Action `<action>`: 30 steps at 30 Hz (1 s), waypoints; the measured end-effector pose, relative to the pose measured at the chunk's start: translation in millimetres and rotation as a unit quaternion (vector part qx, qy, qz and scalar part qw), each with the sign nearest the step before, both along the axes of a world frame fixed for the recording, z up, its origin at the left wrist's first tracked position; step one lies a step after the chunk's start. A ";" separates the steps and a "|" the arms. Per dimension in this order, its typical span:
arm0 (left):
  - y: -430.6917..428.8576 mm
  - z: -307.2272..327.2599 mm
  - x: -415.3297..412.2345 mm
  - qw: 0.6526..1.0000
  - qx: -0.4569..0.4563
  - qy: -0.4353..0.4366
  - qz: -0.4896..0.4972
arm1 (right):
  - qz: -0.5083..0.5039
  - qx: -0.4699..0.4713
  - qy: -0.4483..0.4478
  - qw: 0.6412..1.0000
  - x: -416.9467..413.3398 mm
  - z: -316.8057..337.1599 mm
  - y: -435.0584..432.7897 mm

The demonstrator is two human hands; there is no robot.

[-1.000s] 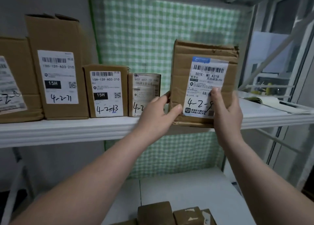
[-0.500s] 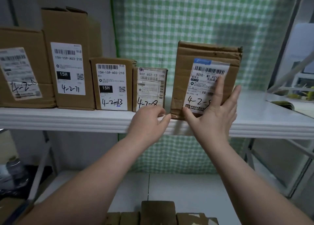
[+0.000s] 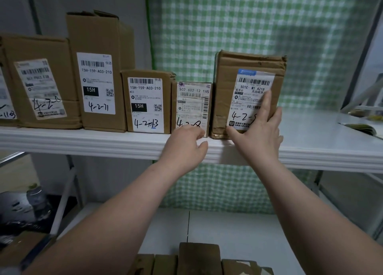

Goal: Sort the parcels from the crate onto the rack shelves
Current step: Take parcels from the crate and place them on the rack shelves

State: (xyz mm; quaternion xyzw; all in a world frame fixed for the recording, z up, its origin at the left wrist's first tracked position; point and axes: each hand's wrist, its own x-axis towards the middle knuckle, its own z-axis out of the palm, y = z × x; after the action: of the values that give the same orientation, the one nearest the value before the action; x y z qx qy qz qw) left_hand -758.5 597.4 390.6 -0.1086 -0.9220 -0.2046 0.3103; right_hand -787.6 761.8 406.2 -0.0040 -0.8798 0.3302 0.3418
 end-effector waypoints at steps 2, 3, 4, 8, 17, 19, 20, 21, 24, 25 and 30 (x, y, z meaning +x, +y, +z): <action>0.3 0.1 0.4 1.000 0.000 0.000 -0.002 | -0.003 -0.002 -0.003 1.000 -3.0 0.5 -2.1; 0.3 0.0 0.4 1.000 -0.001 0.000 -0.003 | -0.004 -0.002 -0.005 1.000 -4.6 0.6 -2.9; 0.1 0.0 0.4 1.000 -0.002 0.000 -0.004 | -0.005 -0.004 -0.006 1.000 -6.3 0.7 -3.5; -0.6 -0.5 0.5 1.000 0.002 0.001 -0.011 | 0.006 -0.018 -0.008 1.000 -13.3 -1.0 -4.4; 0.4 -2.4 -2.7 1.000 -0.003 -0.011 0.001 | 0.004 -0.006 0.004 1.000 -21.8 -5.8 -6.7; 0.6 -1.8 -3.5 1.000 -0.005 -0.017 0.004 | 0.006 -0.001 0.008 1.000 -23.3 -7.0 -6.1; 0.8 -1.4 -3.9 1.000 -0.005 -0.019 0.005 | 0.008 -0.002 0.010 1.000 -24.1 -7.2 -5.6; 1.1 -1.3 -4.2 1.000 -0.004 -0.022 0.005 | 0.012 -0.004 0.012 1.000 -24.6 -7.3 -5.0; 2.6 -1.7 -3.7 1.000 0.004 -0.025 0.006 | 0.023 -0.007 0.019 1.000 -24.9 -6.9 -2.6; 3.2 -1.9 -3.8 1.000 0.007 -0.025 0.007 | 0.030 -0.008 0.022 0.999 -24.3 -7.0 -1.4; 7.4 -8.1 3.6 1.000 -0.005 -0.013 0.023 | 0.077 -0.041 0.053 0.995 -12.6 -11.7 6.4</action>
State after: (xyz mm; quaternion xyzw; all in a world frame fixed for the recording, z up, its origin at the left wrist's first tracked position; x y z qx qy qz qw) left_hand -754.8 604.8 382.5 -0.0866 -0.9294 -0.1941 0.3019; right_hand -800.2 768.2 394.5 0.0672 -0.8439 0.3906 0.3616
